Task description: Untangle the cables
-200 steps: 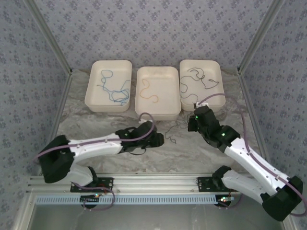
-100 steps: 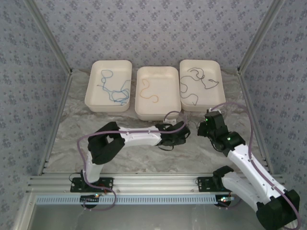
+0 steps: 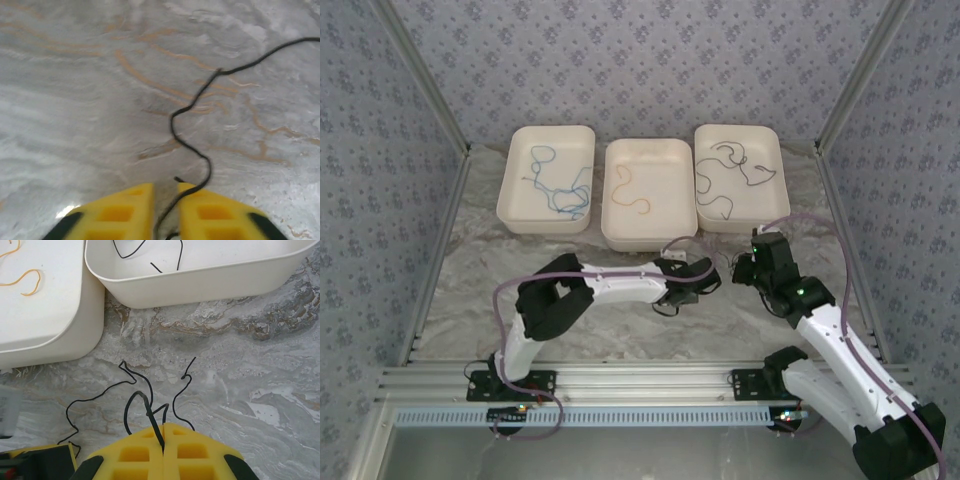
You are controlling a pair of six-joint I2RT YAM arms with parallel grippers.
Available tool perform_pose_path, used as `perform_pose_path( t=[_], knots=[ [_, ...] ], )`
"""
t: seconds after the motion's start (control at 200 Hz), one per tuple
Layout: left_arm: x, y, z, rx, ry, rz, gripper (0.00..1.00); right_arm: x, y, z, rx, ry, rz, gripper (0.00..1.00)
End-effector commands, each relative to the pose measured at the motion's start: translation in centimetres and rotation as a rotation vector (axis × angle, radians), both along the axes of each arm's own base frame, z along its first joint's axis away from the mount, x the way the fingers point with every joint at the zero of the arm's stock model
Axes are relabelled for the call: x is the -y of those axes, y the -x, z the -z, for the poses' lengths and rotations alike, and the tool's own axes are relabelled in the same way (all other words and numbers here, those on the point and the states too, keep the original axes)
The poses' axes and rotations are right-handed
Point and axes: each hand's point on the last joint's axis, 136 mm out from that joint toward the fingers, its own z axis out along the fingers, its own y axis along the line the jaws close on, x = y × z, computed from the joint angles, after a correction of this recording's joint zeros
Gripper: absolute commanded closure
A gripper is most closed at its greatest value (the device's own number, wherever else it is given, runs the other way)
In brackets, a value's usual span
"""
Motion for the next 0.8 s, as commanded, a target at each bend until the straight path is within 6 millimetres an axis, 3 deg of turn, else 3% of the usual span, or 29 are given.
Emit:
perform_pose_path(
  t=[0.0,0.21,0.3,0.395,0.455,0.53,0.63,0.72,0.794],
  knots=[
    [-1.5,-0.5,0.3,0.047,-0.09,-0.01,1.0,-0.2,0.4,0.7,-0.021,-0.025,0.002,1.0],
    [-11.7,-1.1,-6.3,0.305,-0.169,-0.167,1.0,-3.6,1.3,3.3,-0.068,-0.049,-0.071,1.0],
    [-15.9,-0.4,-8.6,0.35,-0.211,-0.201,1.0,-5.9,1.8,4.9,-0.092,-0.013,-0.119,0.92],
    [-18.9,0.3,-9.8,0.359,-0.211,-0.21,1.0,-8.2,2.1,6.4,-0.13,0.007,-0.166,0.69],
    [-19.8,0.6,-10.0,0.361,-0.19,-0.204,1.0,-9.0,2.0,6.4,-0.136,0.007,-0.159,0.56],
    [-20.9,0.9,-10.0,0.355,-0.176,-0.208,1.0,-8.5,1.8,5.1,-0.106,0.027,-0.119,0.4],
    [-22.2,1.2,-9.8,0.348,-0.176,-0.227,1.0,-5.9,1.8,3.0,-0.044,0.014,-0.005,0.26],
    [-22.3,1.3,-9.8,0.348,-0.148,-0.226,1.0,-3.8,0.8,2.4,-0.021,-0.068,0.087,0.23],
    [-22.2,1.4,-9.7,0.343,-0.133,-0.225,1.0,-3.0,-0.6,3.0,-0.047,-0.121,0.129,0.26]
  ],
)
